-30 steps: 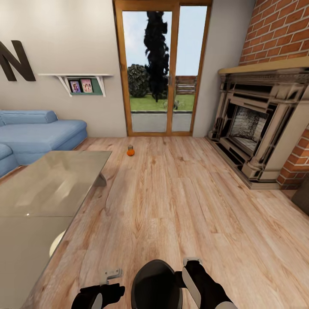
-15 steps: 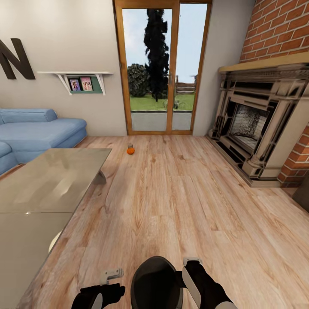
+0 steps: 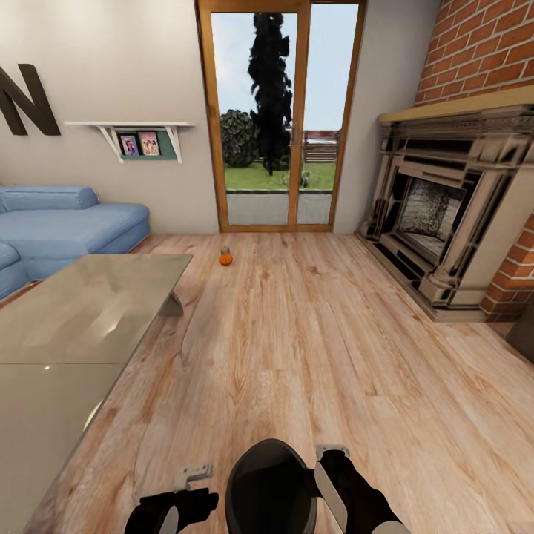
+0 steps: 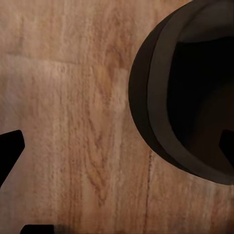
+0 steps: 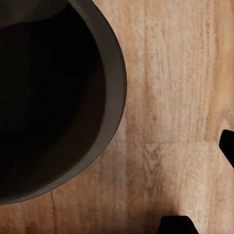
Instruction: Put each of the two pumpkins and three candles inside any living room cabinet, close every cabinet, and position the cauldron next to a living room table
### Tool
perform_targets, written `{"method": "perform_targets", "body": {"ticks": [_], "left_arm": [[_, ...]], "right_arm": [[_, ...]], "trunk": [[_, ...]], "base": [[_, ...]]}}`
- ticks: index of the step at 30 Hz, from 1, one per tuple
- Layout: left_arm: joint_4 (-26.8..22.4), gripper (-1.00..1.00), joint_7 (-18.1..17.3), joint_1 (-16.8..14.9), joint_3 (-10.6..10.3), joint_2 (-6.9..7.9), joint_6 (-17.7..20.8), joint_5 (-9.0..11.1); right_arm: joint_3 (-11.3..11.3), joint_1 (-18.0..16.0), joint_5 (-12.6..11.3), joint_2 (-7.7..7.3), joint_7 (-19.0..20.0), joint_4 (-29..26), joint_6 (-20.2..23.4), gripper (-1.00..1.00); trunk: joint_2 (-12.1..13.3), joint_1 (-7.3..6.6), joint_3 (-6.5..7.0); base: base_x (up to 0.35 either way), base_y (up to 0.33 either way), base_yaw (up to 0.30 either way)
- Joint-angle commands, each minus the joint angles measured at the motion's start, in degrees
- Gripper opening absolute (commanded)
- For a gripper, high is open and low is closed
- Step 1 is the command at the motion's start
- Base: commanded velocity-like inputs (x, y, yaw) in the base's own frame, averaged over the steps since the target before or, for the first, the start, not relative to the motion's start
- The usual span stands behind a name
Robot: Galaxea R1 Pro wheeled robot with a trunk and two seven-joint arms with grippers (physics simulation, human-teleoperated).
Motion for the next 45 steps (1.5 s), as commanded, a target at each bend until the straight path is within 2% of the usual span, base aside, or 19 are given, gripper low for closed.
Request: {"method": "perform_targets", "body": {"ticks": [1, 4, 8, 13, 16, 20, 26, 31, 45], "left_arm": [[-0.17, 1.00, 0.00, 0.00, 0.00, 0.00, 0.04, 0.00], [-1.50, 1.00, 0.06, 0.00, -0.01, -0.11, 0.29, 0.04], [-2.89, 1.00, 0.49, 0.00, -0.14, -1.54, 0.58, -0.03], [-3.06, 1.00, 0.84, 0.00, -0.23, -2.34, 0.55, -0.05], [-2.11, 1.00, 1.12, 0.00, -0.40, -3.57, 0.10, -0.16], [-1.34, 1.00, 1.22, 0.00, -0.73, -4.07, -0.11, -0.23], [-0.58, 1.00, 1.36, 0.00, -4.46, -4.21, -1.04, -0.18], [1.38, 1.00, 2.35, 0.00, -5.17, -4.29, -4.16, -0.23], [1.90, 1.00, 2.81, 0.00, -5.29, -4.31, -5.19, -0.25]], "right_arm": [[0.00, 0.00, 0.00, 0.00, 0.00, 0.00, -0.01, 1.00], [0.00, 0.00, 0.00, 0.00, 0.00, 0.00, -0.03, 1.00], [0.00, 0.00, 0.00, 0.00, 0.00, 0.00, -0.03, 1.00], [0.00, 0.01, 0.00, 0.00, 0.00, -0.01, -0.05, 1.00], [0.00, 0.00, 0.00, 0.00, 0.00, 0.00, -0.05, 1.00], [0.00, 0.00, 0.00, 0.00, 0.00, -0.01, -0.05, 1.00], [0.00, 0.00, 0.00, 0.00, 0.00, 0.00, -0.05, 1.00], [0.00, 0.00, 0.00, 0.00, 0.00, 0.00, -0.05, 1.00], [0.00, 0.00, 0.03, 0.00, 0.00, 0.00, -0.13, 1.00]], "trunk": [[0.00, 0.00, 0.00], [0.00, 0.00, 0.00], [0.00, 0.00, 0.00], [0.00, 0.00, 0.00], [-1.20, 0.66, -0.54], [-2.81, 1.54, -1.26], [-5.21, 2.86, -2.33], [-7.22, 3.95, -3.23], [-12.83, 7.03, -5.75]], "base": [[0.000, 0.000, 0.000], [0.000, 0.000, 0.000], [0.000, 0.000, 0.000], [0.000, 0.000, 0.000], [0.000, 0.000, 0.000], [0.000, 0.000, 0.000], [0.000, 0.000, 0.000], [0.000, 0.000, 0.000], [0.000, 0.000, 0.000]]}}
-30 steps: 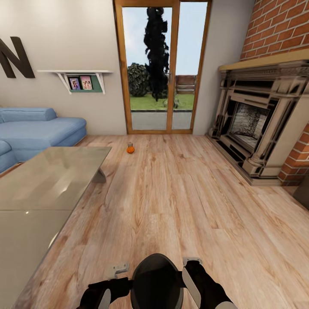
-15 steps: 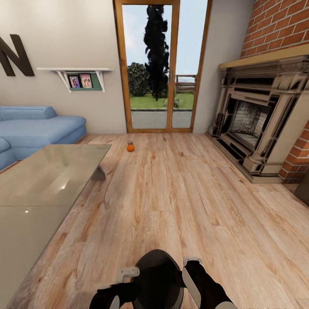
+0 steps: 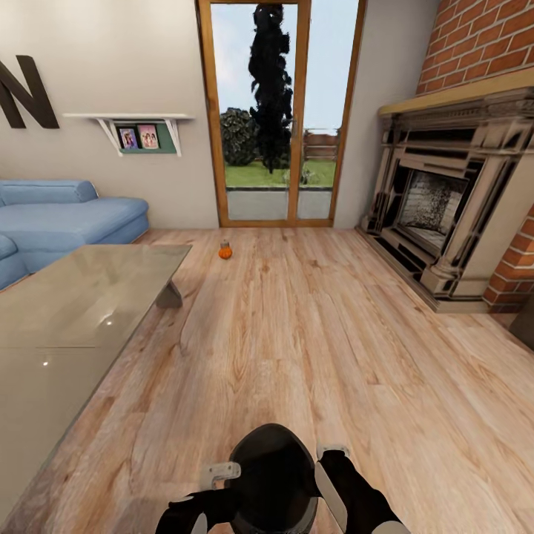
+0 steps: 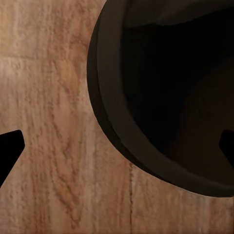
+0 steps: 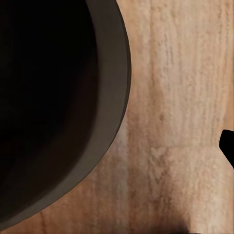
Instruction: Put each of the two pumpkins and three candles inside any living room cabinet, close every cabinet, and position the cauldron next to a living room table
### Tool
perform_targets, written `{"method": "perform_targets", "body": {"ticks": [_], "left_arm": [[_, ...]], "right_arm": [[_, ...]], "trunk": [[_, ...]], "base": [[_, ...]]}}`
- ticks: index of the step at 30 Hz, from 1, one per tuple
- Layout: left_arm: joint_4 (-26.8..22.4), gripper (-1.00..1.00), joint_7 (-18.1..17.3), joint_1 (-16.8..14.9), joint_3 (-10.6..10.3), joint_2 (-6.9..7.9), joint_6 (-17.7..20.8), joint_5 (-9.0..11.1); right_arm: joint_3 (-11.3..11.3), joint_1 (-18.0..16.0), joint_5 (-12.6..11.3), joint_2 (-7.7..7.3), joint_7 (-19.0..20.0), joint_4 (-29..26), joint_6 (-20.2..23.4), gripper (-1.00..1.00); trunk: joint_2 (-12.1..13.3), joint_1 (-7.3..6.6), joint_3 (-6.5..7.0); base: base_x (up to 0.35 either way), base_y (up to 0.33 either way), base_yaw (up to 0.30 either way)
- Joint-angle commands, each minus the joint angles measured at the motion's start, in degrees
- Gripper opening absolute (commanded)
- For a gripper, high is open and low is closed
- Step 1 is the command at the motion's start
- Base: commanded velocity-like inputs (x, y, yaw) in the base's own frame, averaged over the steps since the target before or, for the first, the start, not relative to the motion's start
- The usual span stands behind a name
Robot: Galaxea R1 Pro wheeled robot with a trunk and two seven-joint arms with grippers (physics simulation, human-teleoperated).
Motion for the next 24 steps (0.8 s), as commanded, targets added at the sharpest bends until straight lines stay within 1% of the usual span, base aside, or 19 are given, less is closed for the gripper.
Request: {"method": "perform_targets", "body": {"ticks": [1, 2, 5, 9, 21, 24], "left_arm": [[0.00, 1.00, 0.00, 0.00, 0.00, 0.00, -0.03, 0.00], [0.00, 1.00, 0.00, 0.00, 0.00, 0.00, -0.06, 0.00], [0.00, 1.00, 0.00, 0.00, 0.00, 0.00, -0.31, 0.00], [0.01, 1.00, 0.00, 0.00, 0.00, 0.00, -0.55, 0.03], [0.00, 1.00, 0.00, 0.00, 0.00, 0.00, -0.84, 0.14], [0.00, 1.00, 0.00, 0.00, 0.00, 0.00, -0.80, 0.14]], "right_arm": [[0.00, 0.00, 0.03, 0.00, 0.00, 0.00, 0.00, 1.00], [0.00, 0.00, 0.04, 0.00, 0.00, 0.00, -0.01, 1.00], [0.00, 0.00, 0.04, 0.00, 0.00, 0.00, -0.01, 1.00], [0.00, 0.01, 0.06, 0.00, 0.00, 0.00, -0.02, 1.00], [0.00, 0.00, 0.06, 0.00, 0.00, 0.00, -0.09, 1.00], [0.00, 0.00, 0.06, 0.00, 0.00, 0.00, -0.14, 1.00]], "trunk": [[-0.42, 0.23, -0.18], [-0.82, 0.44, -0.36], [-0.82, 0.44, -0.36], [-2.42, 1.32, -1.08], [-2.42, 1.32, -1.08], [-2.42, 1.32, -1.08]], "base": [[0.000, 0.000, 0.000], [0.000, 0.000, 0.000], [0.000, 0.000, 0.000], [0.000, 0.000, 0.000], [0.000, 0.000, 0.000], [0.115, 0.000, 0.000]]}}
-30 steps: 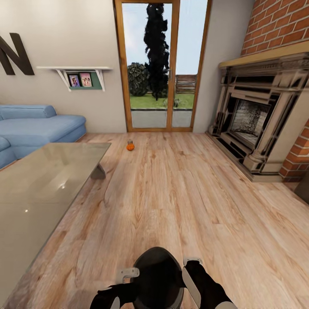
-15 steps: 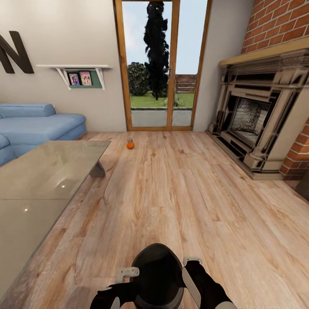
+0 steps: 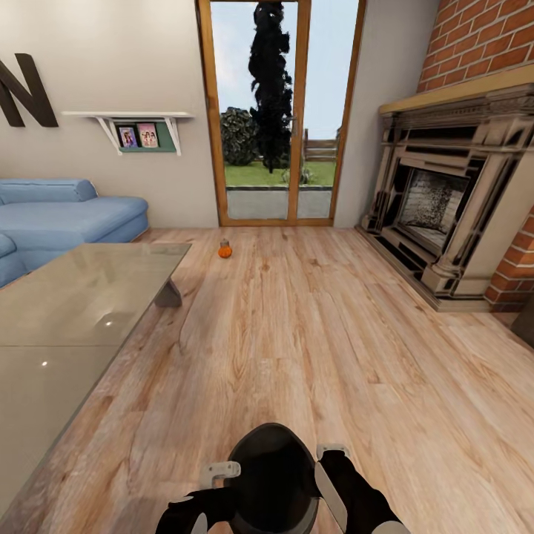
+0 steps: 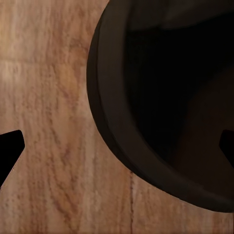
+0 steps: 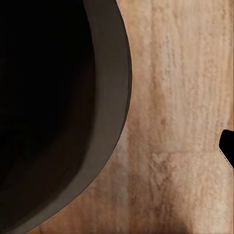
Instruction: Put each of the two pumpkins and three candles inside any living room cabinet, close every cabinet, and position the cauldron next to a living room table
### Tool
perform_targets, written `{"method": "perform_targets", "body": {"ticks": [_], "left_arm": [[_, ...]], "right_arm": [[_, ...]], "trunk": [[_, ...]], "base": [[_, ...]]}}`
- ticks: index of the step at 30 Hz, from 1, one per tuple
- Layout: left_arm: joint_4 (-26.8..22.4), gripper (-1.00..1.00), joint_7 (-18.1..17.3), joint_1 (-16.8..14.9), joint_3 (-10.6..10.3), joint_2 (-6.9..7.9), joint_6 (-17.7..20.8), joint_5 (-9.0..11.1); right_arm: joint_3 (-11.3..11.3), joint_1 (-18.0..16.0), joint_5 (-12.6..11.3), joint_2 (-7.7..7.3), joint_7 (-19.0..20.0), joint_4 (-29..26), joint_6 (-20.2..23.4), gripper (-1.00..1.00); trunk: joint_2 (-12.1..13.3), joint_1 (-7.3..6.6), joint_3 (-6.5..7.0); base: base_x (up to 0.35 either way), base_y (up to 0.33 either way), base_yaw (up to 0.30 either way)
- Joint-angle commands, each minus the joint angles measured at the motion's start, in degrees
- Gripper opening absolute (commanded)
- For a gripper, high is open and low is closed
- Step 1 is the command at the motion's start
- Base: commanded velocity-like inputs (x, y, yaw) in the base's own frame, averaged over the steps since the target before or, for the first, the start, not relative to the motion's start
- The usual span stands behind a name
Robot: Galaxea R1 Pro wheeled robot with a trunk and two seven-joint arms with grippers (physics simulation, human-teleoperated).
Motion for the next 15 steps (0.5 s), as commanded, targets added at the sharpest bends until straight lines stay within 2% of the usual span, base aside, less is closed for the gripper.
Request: {"method": "perform_targets", "body": {"ticks": [1, 5, 12, 15], "left_arm": [[0.00, 1.00, 0.00, 0.00, 0.00, 0.00, 0.01, 0.01], [0.00, 1.00, 0.00, 0.00, 0.00, 0.05, 0.00, 0.03], [0.00, 1.00, 0.00, 0.00, 0.00, 0.09, -0.05, -0.03], [0.00, 1.00, 0.06, 0.00, 0.00, 0.09, -0.05, -0.05]], "right_arm": [[0.00, 0.00, 0.00, 0.00, 0.00, 0.00, -0.02, 1.00], [0.00, 0.00, 0.00, 0.00, 0.01, 0.00, -0.04, 1.00], [0.09, 0.05, 0.20, 0.00, 0.18, 0.00, -0.02, 1.00], [0.21, 0.05, 0.24, 0.00, 0.24, 0.04, 0.05, 1.00]], "trunk": [[0.00, 0.00, 0.00], [0.00, 0.00, 0.00], [0.00, 0.00, 0.00], [-1.20, 0.66, -0.54]], "base": [[0.204, -0.011, 0.000], [0.110, -0.009, 0.000], [0.018, -0.002, 0.000], [0.002, 0.000, 0.000]]}}
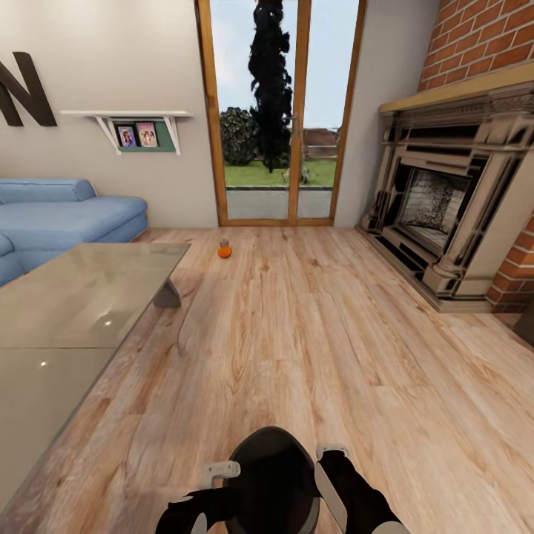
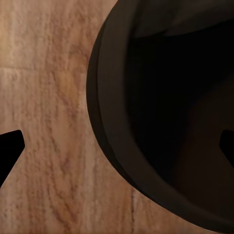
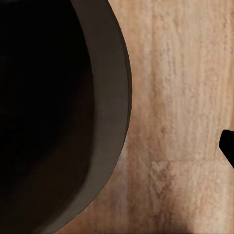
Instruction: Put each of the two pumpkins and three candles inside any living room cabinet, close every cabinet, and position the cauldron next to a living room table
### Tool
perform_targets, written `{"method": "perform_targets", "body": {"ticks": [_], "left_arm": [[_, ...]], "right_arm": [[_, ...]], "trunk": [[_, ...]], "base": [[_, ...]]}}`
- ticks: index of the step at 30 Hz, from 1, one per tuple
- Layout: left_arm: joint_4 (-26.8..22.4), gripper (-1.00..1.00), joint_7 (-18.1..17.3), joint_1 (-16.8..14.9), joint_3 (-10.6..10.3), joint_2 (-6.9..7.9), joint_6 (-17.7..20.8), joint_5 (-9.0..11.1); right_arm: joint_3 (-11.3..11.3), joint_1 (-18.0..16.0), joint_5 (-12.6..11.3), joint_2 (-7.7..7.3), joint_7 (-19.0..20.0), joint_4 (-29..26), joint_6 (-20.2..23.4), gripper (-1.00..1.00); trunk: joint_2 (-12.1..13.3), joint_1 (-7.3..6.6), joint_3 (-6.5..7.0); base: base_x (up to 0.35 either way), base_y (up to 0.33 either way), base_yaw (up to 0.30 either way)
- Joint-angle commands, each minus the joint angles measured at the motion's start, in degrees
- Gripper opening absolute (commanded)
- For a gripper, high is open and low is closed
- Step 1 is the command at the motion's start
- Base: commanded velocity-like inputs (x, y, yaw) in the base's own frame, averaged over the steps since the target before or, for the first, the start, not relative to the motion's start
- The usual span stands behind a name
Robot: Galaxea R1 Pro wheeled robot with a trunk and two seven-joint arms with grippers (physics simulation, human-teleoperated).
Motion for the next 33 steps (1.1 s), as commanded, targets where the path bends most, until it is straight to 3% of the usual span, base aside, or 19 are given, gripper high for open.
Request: {"method": "perform_targets", "body": {"ticks": [1, 13, 18, 25, 33], "left_arm": [[0.00, 1.00, 0.01, 0.00, 0.00, 0.00, 0.00, 0.00], [0.00, 1.00, 0.01, 0.00, 0.00, -0.07, -0.08, -0.01], [0.00, 1.00, -0.02, 0.00, 0.00, -0.05, -0.08, -0.01], [0.00, 1.00, -0.06, 0.00, 0.00, -0.01, -0.09, -0.01], [0.00, 1.00, -0.06, 0.00, 0.00, 0.00, -0.09, -0.01]], "right_arm": [[0.01, -0.01, 0.01, 0.00, 0.01, 0.01, 0.02, 1.00], [0.15, -0.01, 0.18, 0.00, 0.03, 0.05, -0.09, 1.00], [0.15, 0.01, 0.20, 0.00, 0.03, 0.05, -0.10, 1.00], [0.15, 0.03, 0.28, 0.00, 0.01, 0.05, -0.12, 1.00], [0.15, 0.01, 0.37, 0.00, 0.03, 0.05, -0.13, 1.00]], "trunk": [[-0.42, 0.23, -0.18], [-1.35, 0.92, -2.76], [-1.35, 0.92, -2.76], [-1.45, 1.10, -4.31], [-1.47, 1.15, -4.75]], "base": [[0.001, 0.000, 0.000], [0.000, 0.000, 0.000], [0.000, 0.000, 0.000], [0.000, 0.000, 0.000], [0.000, 0.000, 0.000]]}}
